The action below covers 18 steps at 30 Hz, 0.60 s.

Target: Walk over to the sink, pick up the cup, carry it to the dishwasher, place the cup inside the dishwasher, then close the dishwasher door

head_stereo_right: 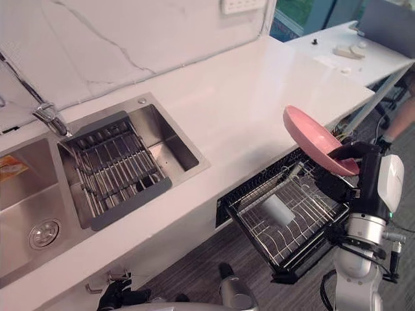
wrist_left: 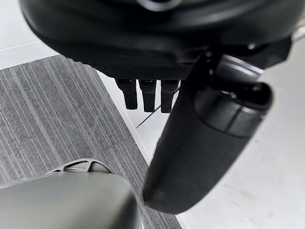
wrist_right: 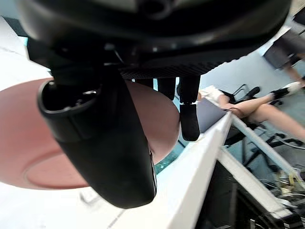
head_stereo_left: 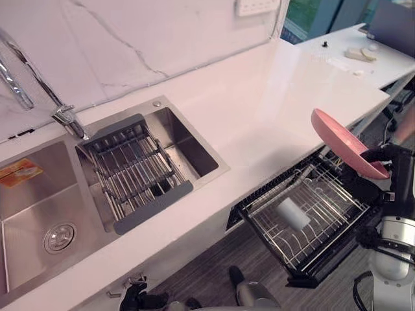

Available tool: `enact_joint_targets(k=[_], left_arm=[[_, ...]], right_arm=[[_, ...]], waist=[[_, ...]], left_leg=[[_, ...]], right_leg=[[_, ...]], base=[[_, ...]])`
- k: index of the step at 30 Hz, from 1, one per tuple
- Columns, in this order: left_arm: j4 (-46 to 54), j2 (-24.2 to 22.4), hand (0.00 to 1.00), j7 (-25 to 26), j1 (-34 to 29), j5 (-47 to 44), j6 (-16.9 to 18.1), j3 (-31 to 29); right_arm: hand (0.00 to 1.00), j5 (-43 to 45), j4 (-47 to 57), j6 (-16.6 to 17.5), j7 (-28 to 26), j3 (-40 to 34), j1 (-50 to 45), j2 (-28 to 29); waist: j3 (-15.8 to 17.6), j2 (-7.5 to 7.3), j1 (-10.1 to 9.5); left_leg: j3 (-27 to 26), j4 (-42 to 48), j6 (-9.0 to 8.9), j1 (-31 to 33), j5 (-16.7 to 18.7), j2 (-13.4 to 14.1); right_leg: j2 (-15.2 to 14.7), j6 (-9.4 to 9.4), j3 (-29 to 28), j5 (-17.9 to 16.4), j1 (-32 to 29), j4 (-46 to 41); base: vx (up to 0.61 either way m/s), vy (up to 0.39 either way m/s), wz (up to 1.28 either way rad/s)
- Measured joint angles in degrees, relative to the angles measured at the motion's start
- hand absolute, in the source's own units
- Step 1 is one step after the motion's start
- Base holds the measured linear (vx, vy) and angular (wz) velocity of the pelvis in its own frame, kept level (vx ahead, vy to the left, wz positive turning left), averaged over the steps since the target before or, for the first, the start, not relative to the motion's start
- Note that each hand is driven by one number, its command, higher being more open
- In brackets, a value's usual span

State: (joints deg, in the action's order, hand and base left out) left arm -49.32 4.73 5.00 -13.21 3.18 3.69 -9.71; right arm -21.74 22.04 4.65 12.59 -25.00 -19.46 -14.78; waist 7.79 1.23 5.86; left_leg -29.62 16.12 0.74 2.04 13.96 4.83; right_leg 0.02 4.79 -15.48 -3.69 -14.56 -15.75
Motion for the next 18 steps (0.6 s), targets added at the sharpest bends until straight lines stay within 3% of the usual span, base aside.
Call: enact_joint_targets(k=[5,10,12,18], left_arm=[[1.0,-0.7,0.90,0.2,-0.7,-0.3,-0.3,0.0],[1.3,-1.6,0.90,0.2,-0.4,-1.0,-0.3,0.0],[1.6,-2.6,0.90,0.1,0.3,-1.0,-0.3,0.2],[1.9,-3.1,0.90,0.2,1.0,-2.1,0.4,1.3]], right_arm=[[0.30,0.1,-1.6,-0.4,-0.5,0.1,-3.0,1.9],[0.30,0.1,-9.9,-2.4,-0.4,-0.2,-3.0,1.9],[0.30,0.1,-12.7,-3.8,-0.4,-0.2,-2.1,1.9],[0.30,0.3,-18.3,-4.7,1.5,-0.8,4.3,0.6]], waist=[[0.5,1.37,-0.73],[2.4,4.32,-0.92],[3.2,5.64,-1.65],[5.5,6.69,-2.08]], left_leg=[[-3.7,1.9,-0.81,2.6,1.2,1.0],[-4.4,4.5,-0.80,4.6,2.0,2.6],[-4.9,4.6,-0.80,5.5,2.0,2.6],[-6.7,4.0,-0.76,6.7,2.0,2.1]], right_leg=[[-1.5,-0.51,3.4,0.8,-4.6,-1.6],[-1.1,-1.03,4.4,2.0,-6.4,-1.5],[-1.1,-0.32,4.2,2.4,-7.8,-2.2],[-1.2,-0.17,3.4,2.4,-10.4,-3.1]], base=[[-0.03,0.009,-0.36],[0.06,0.013,-0.11],[0.06,0.018,-0.07],[0.03,0.022,-0.11]])
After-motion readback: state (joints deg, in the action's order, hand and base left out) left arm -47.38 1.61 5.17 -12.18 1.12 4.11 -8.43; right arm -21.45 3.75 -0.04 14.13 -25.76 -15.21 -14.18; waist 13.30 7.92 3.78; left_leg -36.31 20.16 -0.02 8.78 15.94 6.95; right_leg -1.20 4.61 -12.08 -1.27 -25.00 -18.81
